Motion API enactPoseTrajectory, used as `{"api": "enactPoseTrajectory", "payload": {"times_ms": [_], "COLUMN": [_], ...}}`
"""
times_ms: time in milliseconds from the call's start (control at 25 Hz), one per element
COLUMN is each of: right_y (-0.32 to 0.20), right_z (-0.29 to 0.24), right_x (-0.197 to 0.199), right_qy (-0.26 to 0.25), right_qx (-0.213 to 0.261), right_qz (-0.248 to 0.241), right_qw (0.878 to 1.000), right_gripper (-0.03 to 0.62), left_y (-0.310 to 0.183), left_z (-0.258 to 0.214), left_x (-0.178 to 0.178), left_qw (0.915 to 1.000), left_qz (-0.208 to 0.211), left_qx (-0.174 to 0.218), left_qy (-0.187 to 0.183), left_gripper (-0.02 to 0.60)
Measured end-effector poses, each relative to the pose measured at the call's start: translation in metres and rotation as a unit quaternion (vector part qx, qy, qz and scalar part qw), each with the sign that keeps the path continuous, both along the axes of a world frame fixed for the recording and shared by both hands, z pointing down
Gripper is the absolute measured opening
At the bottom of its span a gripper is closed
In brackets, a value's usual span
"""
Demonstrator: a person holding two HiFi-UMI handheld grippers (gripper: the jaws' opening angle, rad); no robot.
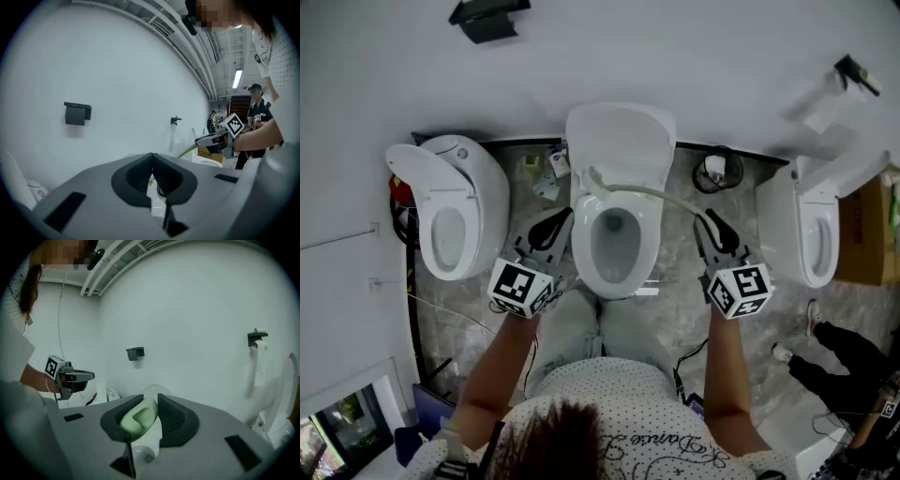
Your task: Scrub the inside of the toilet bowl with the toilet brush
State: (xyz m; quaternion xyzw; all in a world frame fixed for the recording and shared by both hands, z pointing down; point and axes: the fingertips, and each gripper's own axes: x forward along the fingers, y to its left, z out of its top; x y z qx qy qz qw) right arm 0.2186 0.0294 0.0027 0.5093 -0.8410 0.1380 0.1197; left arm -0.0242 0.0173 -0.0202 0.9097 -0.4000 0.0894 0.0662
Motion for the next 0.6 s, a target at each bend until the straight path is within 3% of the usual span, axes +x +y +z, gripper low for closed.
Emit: {"api": "enactPoseTrajectory", "payload": {"times_ms": [600], "right_y": [-0.002], "right_z": [-0.093], "right_x": [-0.038], "right_qy": [0.02], "right_qx": [0.096], "right_qz": [-0.002], "right_qw": [0.995], "right_gripper": [0.103], "left_y": [0.015], "left_z": [-0.065], "left_x": [-0.019], "left_qw": [0.9982], "left_qz": [-0.018], "left_qx": [0.051], "left_qy": [0.026], "left_gripper": [0.003]}}
